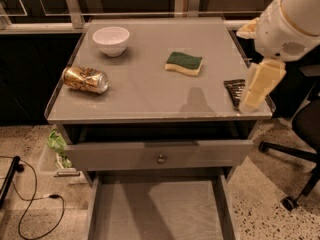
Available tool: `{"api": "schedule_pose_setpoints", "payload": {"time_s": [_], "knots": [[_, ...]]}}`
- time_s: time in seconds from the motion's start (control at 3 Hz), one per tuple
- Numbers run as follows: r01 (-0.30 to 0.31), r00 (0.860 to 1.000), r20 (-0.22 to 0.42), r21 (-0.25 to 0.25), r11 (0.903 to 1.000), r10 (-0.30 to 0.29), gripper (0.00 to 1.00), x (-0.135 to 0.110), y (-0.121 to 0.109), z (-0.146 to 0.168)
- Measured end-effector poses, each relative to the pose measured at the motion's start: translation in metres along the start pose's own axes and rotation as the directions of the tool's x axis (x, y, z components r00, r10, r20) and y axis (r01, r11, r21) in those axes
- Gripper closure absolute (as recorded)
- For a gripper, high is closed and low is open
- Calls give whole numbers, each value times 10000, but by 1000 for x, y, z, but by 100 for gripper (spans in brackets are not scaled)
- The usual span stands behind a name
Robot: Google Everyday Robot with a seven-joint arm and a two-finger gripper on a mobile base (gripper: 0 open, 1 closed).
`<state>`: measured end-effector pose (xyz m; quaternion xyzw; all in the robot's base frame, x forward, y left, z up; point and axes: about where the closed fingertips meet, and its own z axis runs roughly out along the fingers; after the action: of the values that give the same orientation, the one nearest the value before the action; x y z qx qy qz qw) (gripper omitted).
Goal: Place sponge into middle drawer
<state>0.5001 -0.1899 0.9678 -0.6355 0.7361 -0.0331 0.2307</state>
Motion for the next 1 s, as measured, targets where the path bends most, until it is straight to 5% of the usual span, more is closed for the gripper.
{"api": "schedule_pose_setpoints", "payload": {"time_s": [0.33, 1.0], "knots": [[55, 9998, 215, 139, 9999, -58, 0, 1, -38, 37], [-120, 9985, 528, 39, 9999, 118, 0, 1, -41, 48]]}}
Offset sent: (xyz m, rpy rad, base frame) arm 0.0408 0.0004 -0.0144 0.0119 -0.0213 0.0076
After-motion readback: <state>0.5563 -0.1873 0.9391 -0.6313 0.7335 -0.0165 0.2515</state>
